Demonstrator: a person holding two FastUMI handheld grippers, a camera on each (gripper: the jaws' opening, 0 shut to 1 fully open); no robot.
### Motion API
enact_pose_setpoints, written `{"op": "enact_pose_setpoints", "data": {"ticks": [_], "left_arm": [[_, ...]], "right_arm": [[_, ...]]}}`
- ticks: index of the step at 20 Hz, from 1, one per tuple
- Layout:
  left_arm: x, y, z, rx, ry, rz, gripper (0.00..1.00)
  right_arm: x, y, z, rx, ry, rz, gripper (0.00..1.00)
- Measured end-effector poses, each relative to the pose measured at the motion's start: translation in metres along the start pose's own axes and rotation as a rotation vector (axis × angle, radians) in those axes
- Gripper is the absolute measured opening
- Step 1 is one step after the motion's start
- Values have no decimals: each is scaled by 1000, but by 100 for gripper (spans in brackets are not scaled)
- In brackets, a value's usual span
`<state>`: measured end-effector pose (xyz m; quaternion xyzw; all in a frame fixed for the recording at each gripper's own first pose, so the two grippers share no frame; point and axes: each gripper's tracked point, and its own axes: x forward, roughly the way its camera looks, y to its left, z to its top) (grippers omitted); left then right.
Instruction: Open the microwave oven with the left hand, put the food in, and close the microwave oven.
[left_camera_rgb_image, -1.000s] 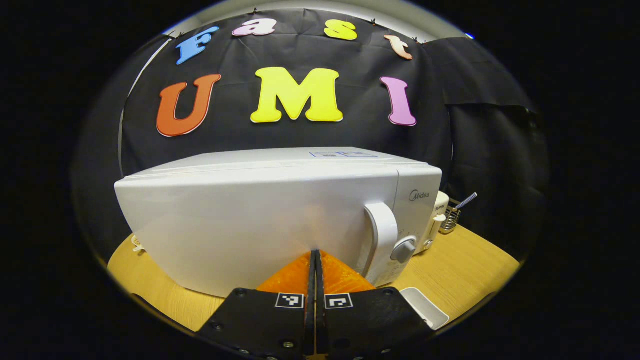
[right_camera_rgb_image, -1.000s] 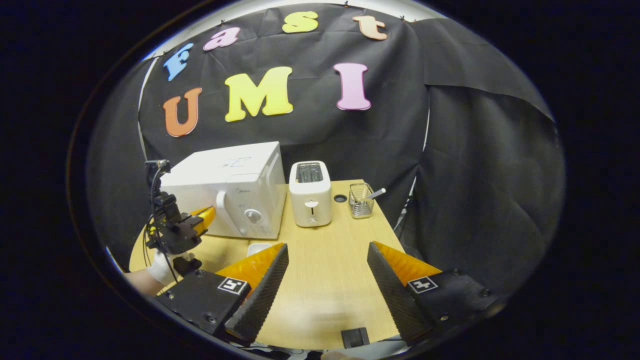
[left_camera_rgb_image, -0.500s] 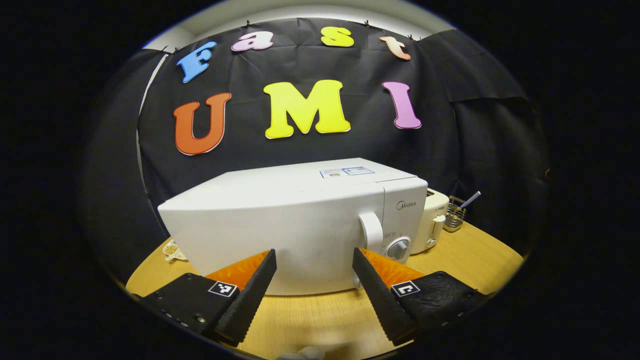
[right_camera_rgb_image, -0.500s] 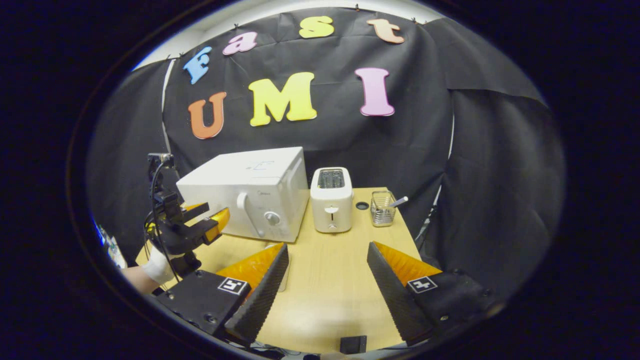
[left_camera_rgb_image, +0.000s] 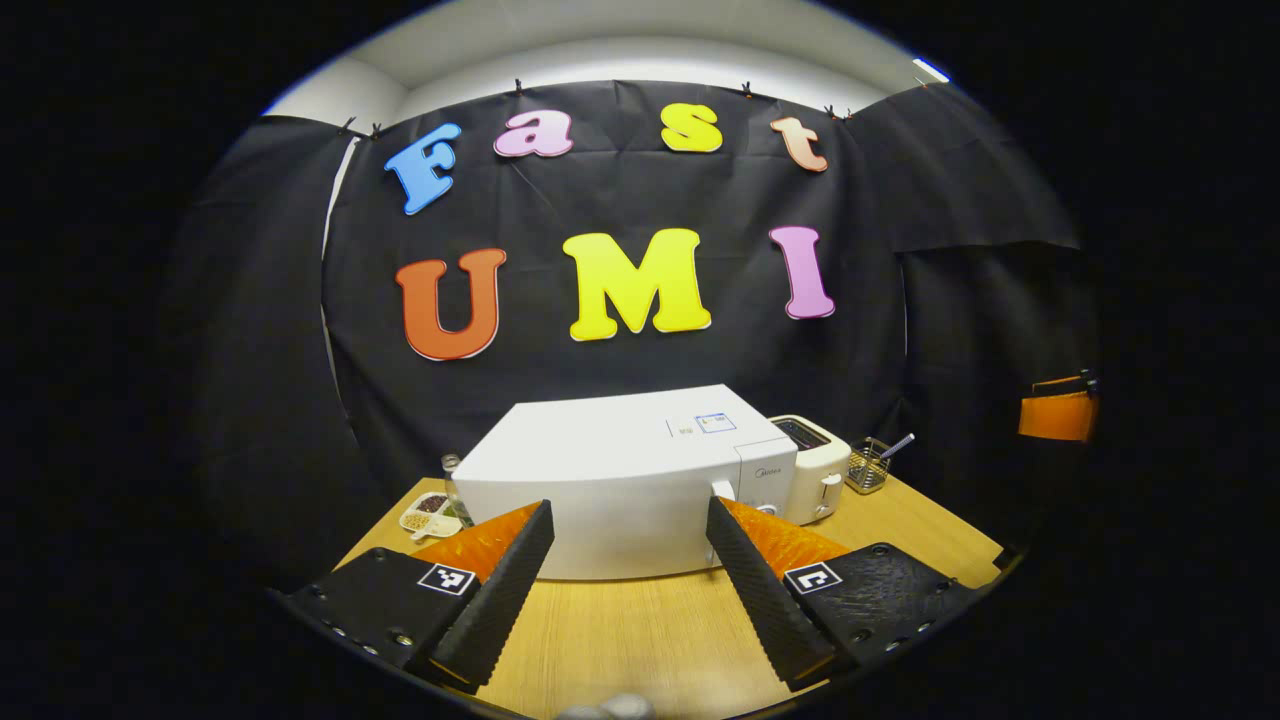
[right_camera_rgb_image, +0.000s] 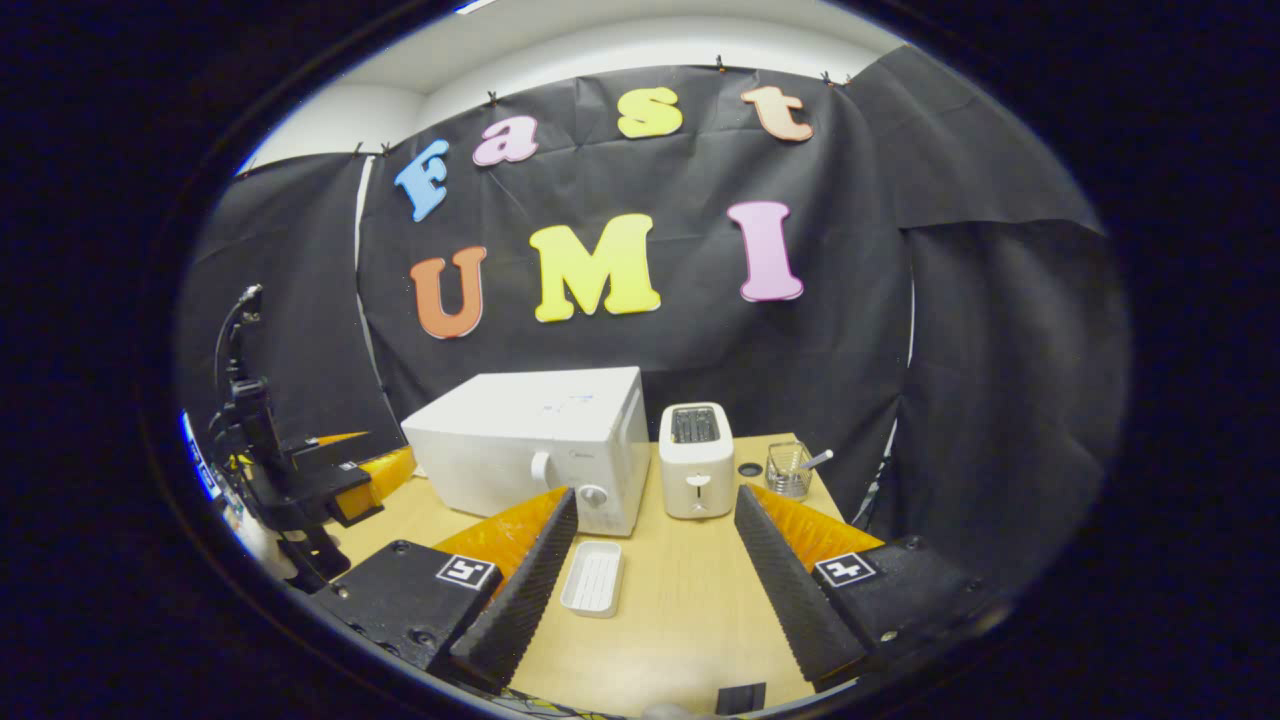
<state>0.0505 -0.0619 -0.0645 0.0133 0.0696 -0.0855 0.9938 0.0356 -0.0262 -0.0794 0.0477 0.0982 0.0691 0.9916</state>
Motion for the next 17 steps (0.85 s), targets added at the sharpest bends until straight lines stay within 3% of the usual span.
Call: {"op": "enact_pose_setpoints", "data": {"ticks": [2, 3, 4, 11, 12, 13, 14, 15, 16, 17], "left_arm": [[-28, 13, 25, -34, -21, -3, 96], [-39, 20, 33, -49, -20, -2, 96], [-51, 27, 42, -57, -32, 4, 96], [-105, 57, 80, -87, -65, 8, 95], [-110, 58, 83, -90, -70, -2, 95], [-116, 56, 87, -84, -87, -15, 95], [-122, 59, 91, -69, -93, -16, 95], [-126, 65, 91, -57, -94, -10, 95], [-130, 69, 94, -54, -103, -10, 95], [-135, 70, 98, -60, -107, -11, 95]], "right_arm": [[-16, 14, 18, -12, -47, -17, 100], [-23, 21, 28, -14, -70, -25, 91], [-30, 28, 38, -17, -95, -31, 100], [-75, 73, 83, -23, -175, -42, 100], [-79, 78, 85, -23, -179, -42, 90], [-83, 84, 88, -22, -185, -41, 100], [-87, 90, 90, -21, -192, -43, 91], [-89, 95, 91, -22, -194, -41, 100], [-91, 99, 92, -30, -200, -41, 100], [-93, 103, 94, -38, -203, -42, 90]]}}
